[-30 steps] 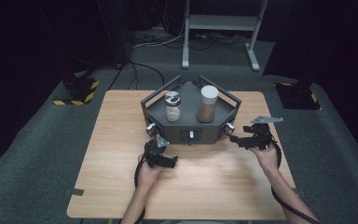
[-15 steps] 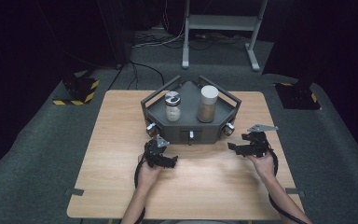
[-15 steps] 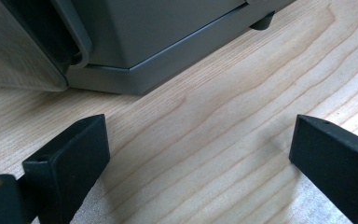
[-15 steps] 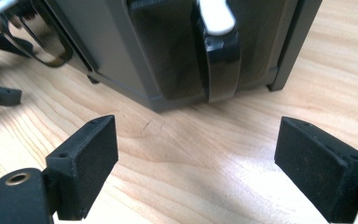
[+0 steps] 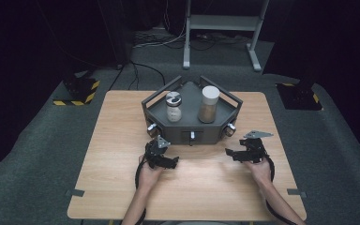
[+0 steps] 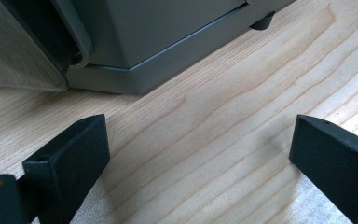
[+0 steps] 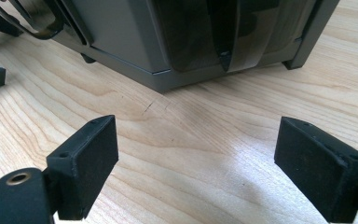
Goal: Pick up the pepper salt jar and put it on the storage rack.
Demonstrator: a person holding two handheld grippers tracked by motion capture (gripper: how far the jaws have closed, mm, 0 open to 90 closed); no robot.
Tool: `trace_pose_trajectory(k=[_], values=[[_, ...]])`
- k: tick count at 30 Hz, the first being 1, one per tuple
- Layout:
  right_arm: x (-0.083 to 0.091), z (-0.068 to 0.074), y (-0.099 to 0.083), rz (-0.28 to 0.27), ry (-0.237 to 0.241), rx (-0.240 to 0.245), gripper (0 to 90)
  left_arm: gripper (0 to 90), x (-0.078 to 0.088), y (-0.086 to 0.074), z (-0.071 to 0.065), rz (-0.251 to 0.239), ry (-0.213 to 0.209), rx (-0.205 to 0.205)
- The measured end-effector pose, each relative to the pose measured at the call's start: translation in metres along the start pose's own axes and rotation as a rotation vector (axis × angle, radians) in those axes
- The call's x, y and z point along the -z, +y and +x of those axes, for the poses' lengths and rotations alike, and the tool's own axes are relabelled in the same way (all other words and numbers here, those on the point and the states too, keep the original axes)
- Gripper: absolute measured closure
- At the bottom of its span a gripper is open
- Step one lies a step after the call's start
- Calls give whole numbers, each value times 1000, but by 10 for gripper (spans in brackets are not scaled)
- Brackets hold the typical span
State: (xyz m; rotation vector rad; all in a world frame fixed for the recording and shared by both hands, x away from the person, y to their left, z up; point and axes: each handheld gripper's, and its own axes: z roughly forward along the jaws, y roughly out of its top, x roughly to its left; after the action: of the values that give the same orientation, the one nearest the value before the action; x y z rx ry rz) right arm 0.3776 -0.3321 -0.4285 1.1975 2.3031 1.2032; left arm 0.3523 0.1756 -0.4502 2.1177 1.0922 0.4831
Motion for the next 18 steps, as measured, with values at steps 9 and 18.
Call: trace_pose_trajectory(k=[9,18], values=[[-6,6,-5,5,-4,4,129,48,0,0,0,1,0,-2],[-14,13,-8,19,-16,7,129,48,0,0,0,0,0,-2]])
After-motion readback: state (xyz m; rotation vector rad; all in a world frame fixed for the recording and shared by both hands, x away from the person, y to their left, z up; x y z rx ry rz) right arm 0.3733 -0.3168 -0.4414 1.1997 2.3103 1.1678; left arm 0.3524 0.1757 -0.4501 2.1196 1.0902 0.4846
